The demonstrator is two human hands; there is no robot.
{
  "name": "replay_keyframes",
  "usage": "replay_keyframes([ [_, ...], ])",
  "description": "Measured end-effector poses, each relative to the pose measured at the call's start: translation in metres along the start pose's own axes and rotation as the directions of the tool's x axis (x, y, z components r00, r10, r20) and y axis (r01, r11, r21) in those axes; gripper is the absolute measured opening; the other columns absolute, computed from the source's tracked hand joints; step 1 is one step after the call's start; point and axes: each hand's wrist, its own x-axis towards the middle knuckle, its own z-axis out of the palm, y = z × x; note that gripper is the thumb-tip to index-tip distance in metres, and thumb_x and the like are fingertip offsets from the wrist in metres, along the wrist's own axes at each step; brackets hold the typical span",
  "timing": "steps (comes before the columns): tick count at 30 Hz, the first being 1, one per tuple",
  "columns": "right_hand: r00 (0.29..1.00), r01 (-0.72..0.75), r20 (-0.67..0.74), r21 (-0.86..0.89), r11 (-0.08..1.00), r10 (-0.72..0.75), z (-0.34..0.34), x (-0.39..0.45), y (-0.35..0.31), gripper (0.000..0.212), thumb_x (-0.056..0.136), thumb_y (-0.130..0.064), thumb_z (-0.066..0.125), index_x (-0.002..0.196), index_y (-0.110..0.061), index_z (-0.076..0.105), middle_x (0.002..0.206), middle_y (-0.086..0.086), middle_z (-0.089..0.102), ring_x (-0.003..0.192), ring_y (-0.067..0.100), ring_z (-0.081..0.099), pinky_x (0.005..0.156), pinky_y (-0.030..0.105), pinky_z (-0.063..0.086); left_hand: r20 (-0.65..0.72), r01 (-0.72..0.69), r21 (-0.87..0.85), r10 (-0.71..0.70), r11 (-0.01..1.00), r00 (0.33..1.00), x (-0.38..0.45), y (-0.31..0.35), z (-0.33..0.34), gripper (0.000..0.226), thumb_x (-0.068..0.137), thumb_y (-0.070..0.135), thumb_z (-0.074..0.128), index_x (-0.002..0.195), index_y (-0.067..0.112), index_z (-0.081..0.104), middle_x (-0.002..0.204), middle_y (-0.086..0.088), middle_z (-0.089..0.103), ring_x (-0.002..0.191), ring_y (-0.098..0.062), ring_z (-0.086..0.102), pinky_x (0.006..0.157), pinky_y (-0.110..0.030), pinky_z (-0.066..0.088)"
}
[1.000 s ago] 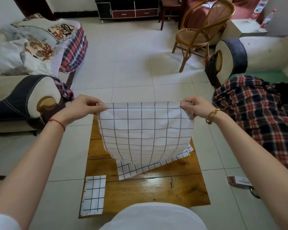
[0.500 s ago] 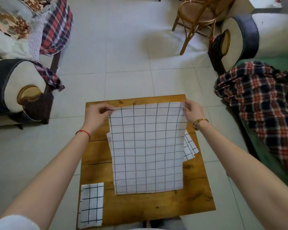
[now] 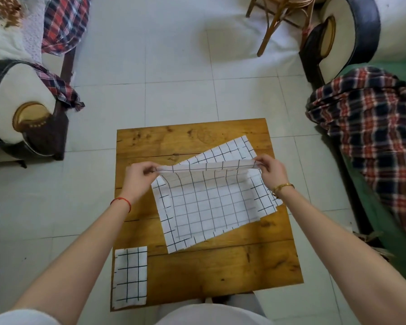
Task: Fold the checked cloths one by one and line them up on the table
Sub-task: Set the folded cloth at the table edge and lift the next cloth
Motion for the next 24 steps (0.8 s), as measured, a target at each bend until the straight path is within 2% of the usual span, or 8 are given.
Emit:
replay_keyframes([
  [3,0.999,-0.012,0.047,-0.027,1.0,0.013,0.013,-0.014,0.017,0.036,0.089,0.007,0.043,0.1,-0.02,0.064,0.097,-0.002,0.067,0.092,0.012,0.06,0.084,0.027,0.051,0.024,0.025,0.008,-0.025,1.0,0.999,-0.016,-0.019,0.014,0.015,0.084,0.012,0.072,0.097,0.019,0.076,0.086,0.01,0.069,0.087,-0.009,0.062,0.08,-0.021,0.049],
  [5,0.996,-0.005,0.086,-0.068,0.998,0.01,0.022,-0.023,0.029,0.039,0.088,0.011,0.041,0.103,-0.018,0.064,0.103,-0.001,0.068,0.099,0.011,0.06,0.088,0.024,0.049,0.047,0.036,0.004,-0.036,0.999,0.998,-0.027,-0.03,0.027,0.015,0.087,0.013,0.069,0.097,0.02,0.076,0.093,0.009,0.071,0.092,-0.005,0.062,0.086,-0.022,0.049],
  [7,0.993,0.012,0.119,-0.132,0.991,0.004,0.032,-0.029,0.043,0.043,0.087,0.012,0.04,0.107,-0.018,0.064,0.107,-0.002,0.068,0.104,0.01,0.06,0.09,0.021,0.046,0.07,0.047,0.009,-0.048,0.999,0.996,-0.038,-0.039,0.042,0.017,0.089,0.011,0.065,0.097,0.021,0.077,0.098,0.011,0.071,0.094,0.002,0.059,0.085,-0.014,0.045],
  [10,0.991,0.024,0.135,-0.213,0.977,0.005,0.047,-0.034,0.064,0.05,0.083,0.012,0.041,0.115,-0.02,0.062,0.119,0.004,0.061,0.109,0.015,0.059,0.099,0.028,0.047,0.084,0.05,0.023,-0.052,0.998,0.995,-0.051,-0.059,0.065,0.02,0.089,0.007,0.064,0.097,0.021,0.076,0.105,0.008,0.07,0.099,0.001,0.058,0.086,-0.004,0.039],
  [13,0.984,-0.03,0.161,-0.267,0.963,0.076,0.062,-0.04,0.078,0.053,0.084,0.012,0.042,0.123,-0.02,0.058,0.13,0.005,0.051,0.117,0.022,0.052,0.103,0.035,0.044,0.102,0.051,0.045,-0.055,0.998,0.993,-0.06,-0.082,0.089,0.018,0.087,0.009,0.067,0.098,0.021,0.076,0.117,0.0,0.068,0.11,-0.011,0.059,0.101,-0.025,0.043],
  [15,0.975,-0.045,0.195,-0.293,0.955,0.106,0.073,-0.043,0.088,0.055,0.084,0.011,0.042,0.127,-0.021,0.055,0.135,0.005,0.047,0.121,0.023,0.05,0.103,0.037,0.044,0.122,0.076,0.057,-0.082,0.996,0.989,-0.064,-0.095,0.104,0.016,0.087,0.014,0.068,0.098,0.021,0.076,0.121,-0.003,0.066,0.114,-0.017,0.058,0.103,-0.037,0.044],
  [20,0.957,-0.045,0.26,-0.294,0.955,0.125,0.101,-0.042,0.117,0.053,0.087,0.007,0.041,0.13,-0.022,0.053,0.138,0.006,0.045,0.124,0.024,0.048,0.104,0.039,0.043,0.164,0.106,0.067,-0.116,0.992,0.98,-0.068,-0.124,0.136,0.017,0.088,0.018,0.067,0.1,0.025,0.075,0.127,-0.002,0.063,0.117,-0.016,0.056,0.105,-0.042,0.043],
  [24,0.96,-0.063,0.247,-0.264,0.962,0.131,0.114,-0.043,0.135,0.049,0.087,0.002,0.046,0.129,-0.022,0.054,0.135,0.005,0.047,0.124,0.022,0.046,0.106,0.037,0.04,0.158,0.129,0.08,-0.141,0.988,0.977,-0.065,-0.133,0.151,0.013,0.088,0.028,0.067,0.1,0.028,0.073,0.123,0.007,0.062,0.117,-0.008,0.052,0.105,-0.033,0.039],
])
